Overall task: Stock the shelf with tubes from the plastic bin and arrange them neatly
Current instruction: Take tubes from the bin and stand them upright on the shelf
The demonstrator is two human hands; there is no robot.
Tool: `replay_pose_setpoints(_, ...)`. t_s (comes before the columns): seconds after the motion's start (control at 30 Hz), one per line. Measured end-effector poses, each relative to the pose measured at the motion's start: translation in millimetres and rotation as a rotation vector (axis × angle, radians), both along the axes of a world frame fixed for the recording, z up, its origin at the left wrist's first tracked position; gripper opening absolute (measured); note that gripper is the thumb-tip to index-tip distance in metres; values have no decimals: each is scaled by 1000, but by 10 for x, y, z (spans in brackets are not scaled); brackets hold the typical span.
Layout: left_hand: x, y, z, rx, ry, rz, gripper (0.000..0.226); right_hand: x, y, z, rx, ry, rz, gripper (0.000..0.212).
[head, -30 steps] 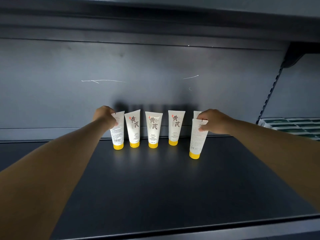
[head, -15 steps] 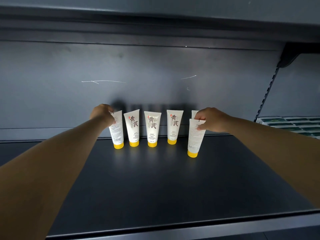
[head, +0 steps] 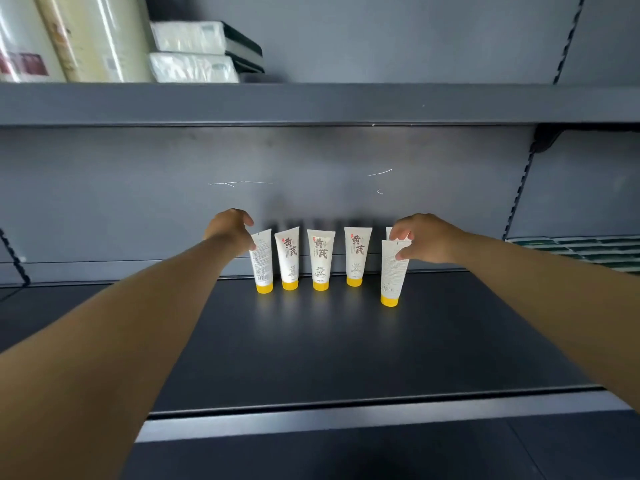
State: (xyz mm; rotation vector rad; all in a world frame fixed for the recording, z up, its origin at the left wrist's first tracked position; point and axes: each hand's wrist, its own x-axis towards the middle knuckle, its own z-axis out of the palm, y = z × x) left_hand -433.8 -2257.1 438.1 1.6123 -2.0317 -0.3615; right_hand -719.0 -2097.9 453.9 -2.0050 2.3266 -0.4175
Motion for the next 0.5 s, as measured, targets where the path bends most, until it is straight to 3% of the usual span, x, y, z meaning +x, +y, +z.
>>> replay_pose_setpoints(0.3,319,1046,40,-5,-155,-74,46,510,925,73,44,-6,-41,42)
replay_pose_setpoints(0.5,602,2017,-359,69,-176,-162,47,881,1790,-274,85,-58,-44,41)
